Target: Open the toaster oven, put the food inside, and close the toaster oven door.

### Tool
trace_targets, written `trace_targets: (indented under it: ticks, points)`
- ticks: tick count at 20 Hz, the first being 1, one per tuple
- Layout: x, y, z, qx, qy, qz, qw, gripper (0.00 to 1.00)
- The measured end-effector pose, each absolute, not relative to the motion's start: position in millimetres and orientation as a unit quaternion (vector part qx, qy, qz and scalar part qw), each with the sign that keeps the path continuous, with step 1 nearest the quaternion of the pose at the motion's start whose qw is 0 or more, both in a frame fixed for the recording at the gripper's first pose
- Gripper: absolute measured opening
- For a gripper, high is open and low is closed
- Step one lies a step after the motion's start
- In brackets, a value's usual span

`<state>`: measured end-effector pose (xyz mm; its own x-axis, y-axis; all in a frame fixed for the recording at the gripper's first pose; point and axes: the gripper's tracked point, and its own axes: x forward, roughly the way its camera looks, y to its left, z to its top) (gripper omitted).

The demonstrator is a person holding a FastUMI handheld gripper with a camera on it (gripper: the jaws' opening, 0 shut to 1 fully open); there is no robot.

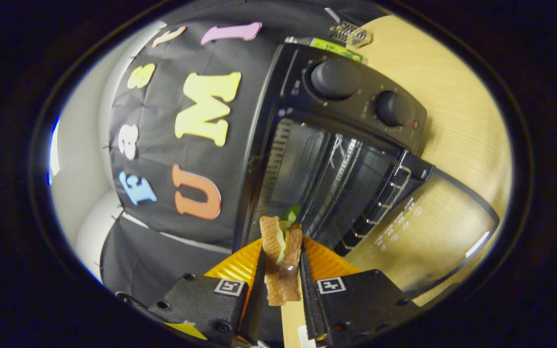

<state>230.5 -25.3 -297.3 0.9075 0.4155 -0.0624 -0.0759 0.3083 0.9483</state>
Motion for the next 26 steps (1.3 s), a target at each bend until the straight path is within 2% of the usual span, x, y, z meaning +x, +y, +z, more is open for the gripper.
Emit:
trace_targets:
  ticks: [5, 7, 9, 14, 18, 21, 25, 26]
  points:
    - [270, -10, -304, 0.544, 0.118, 0.135, 0.82, 0.41]
    - [284, -13, -316, 0.556, 0.127, 0.115, 0.813, 0.41]
    - [286, -14, -320, 0.568, 0.122, 0.108, 0.807, 0.41]
    - [291, -10, -319, 0.526, 0.117, 0.101, 0.836, 0.43]
    - [282, -6, -318, 0.489, 0.133, 0.12, 0.854, 0.58]
    - [282, -5, -320, 0.473, 0.146, 0.114, 0.861, 0.61]
    - [262, -7, -321, 0.408, 0.183, 0.108, 0.888, 0.85]
    - [258, -8, -322, 0.387, 0.194, 0.103, 0.896, 0.85]
